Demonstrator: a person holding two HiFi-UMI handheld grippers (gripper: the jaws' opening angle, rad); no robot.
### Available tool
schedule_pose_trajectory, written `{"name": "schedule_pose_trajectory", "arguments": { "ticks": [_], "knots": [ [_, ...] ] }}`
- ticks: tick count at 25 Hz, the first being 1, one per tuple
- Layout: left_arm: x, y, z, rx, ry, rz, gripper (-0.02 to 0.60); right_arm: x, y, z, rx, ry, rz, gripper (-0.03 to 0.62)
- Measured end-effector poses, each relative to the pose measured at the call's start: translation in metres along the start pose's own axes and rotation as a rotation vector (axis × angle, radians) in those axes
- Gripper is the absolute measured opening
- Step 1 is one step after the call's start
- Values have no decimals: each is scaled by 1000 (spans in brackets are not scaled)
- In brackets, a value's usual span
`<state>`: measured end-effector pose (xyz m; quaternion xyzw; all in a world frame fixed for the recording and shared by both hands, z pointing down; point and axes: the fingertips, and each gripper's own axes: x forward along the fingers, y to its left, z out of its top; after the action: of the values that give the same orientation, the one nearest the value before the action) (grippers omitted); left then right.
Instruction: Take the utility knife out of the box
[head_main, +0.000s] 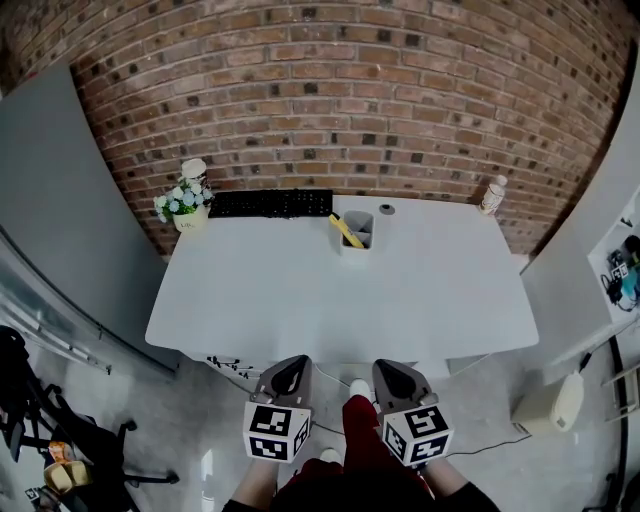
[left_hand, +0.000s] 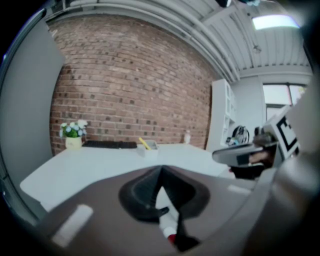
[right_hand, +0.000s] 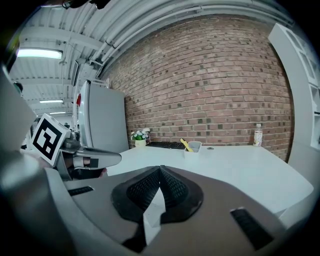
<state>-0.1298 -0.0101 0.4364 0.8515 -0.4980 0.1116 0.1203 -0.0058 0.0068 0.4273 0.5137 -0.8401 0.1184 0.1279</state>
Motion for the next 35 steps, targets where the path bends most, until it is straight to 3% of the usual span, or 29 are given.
{"name": "schedule_pose_trajectory", "arguments": {
  "ticks": [13, 35],
  "knots": [
    [54, 6, 18, -12, 3, -15, 3, 25, -43, 8, 20, 7, -31, 8],
    [168, 28, 39, -37, 60, 3, 5, 105, -126, 20, 71, 58, -7, 8]
  ]
}}
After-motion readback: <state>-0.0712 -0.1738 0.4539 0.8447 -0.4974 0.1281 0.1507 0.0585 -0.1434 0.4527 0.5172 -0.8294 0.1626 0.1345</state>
